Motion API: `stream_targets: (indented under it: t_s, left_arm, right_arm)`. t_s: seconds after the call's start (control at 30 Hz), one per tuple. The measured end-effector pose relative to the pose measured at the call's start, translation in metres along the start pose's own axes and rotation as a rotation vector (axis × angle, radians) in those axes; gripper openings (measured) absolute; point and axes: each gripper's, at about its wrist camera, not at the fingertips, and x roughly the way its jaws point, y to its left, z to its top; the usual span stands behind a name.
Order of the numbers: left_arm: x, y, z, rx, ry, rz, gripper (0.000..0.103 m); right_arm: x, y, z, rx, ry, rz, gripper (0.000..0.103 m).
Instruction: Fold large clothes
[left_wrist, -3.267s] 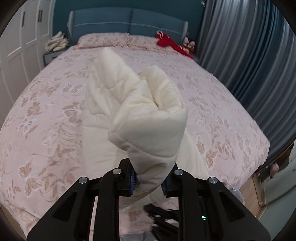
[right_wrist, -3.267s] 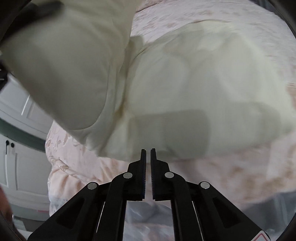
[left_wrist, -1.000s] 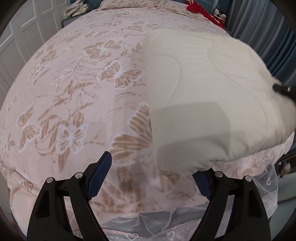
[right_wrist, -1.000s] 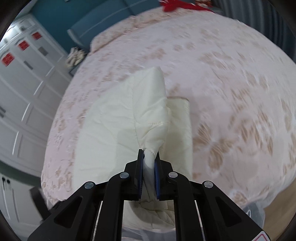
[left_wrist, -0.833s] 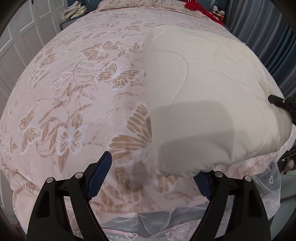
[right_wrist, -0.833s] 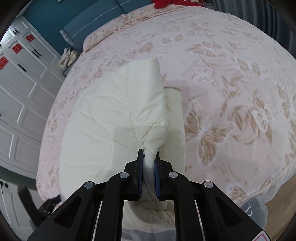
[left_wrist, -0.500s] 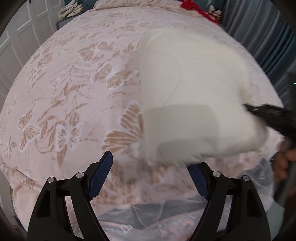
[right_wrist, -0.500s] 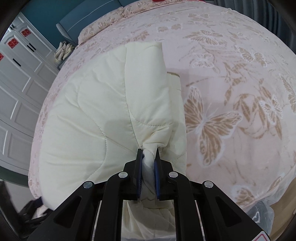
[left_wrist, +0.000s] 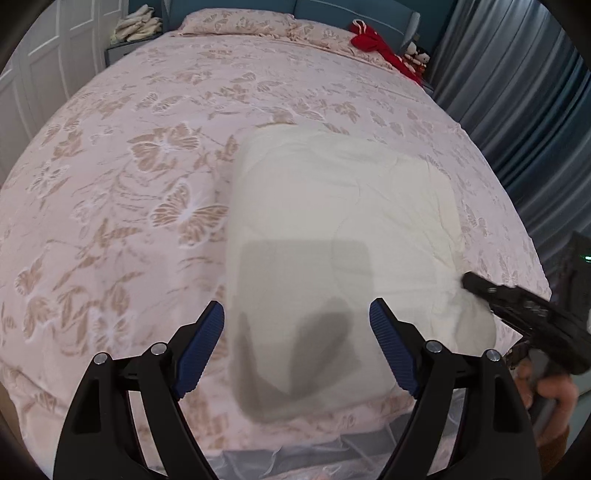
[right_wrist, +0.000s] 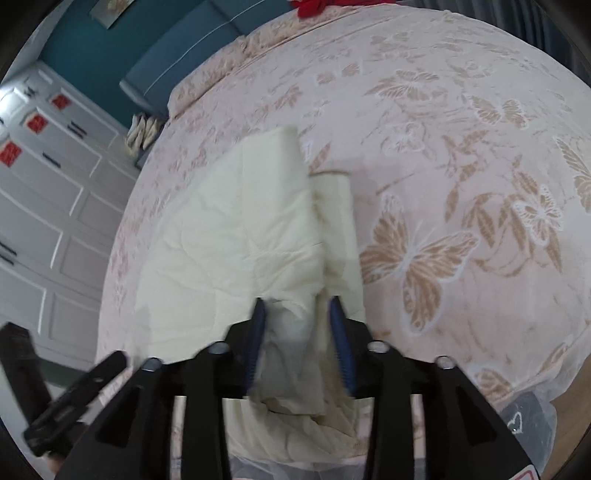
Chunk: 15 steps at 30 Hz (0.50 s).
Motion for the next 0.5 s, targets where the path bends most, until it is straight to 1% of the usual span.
stream_targets:
  t_s: [0.1, 0.23, 0.33, 0.37, 0.43, 0.47, 0.5]
  left_arm:
    - [0.01, -0.006, 0.001, 0.008, 0.008, 0.023, 0.079]
    - [0.016, -0.007, 0.001, -0.001, 0.018, 0.037, 0.079]
    - [0.019, -0.007, 0.002, -0.004, 0.02, 0.045, 0.079]
    - [0.02, -0.007, 0.002, -0.003, 0.02, 0.048, 0.079]
    - [0.021, -0.008, 0.003, 0.001, 0.02, 0.056, 0.079]
    - [0.021, -0.008, 0.003, 0.003, 0.019, 0.06, 0.079]
    - [0.022, -0.009, 0.003, 0.005, 0.018, 0.063, 0.079]
  right_arm:
    - [0.007, -0.006, 0.004, 0.025, 0.034, -0.001, 0.051]
    - [0.025, -0.006, 0.003, 0.038, 0.077, -0.016, 0.057]
    - [0.033, -0.004, 0.004, 0.035, 0.084, -0.029, 0.059]
    - [0.034, -0.002, 0.004, 0.029, 0.085, -0.036, 0.058]
    - [0.035, 0.002, 0.005, 0.012, 0.081, -0.042, 0.051]
    - [0.034, 0.006, 0.006, -0.005, 0.079, -0.039, 0.041]
    - [0.032, 0.01, 0.006, -0.023, 0.076, -0.042, 0.034]
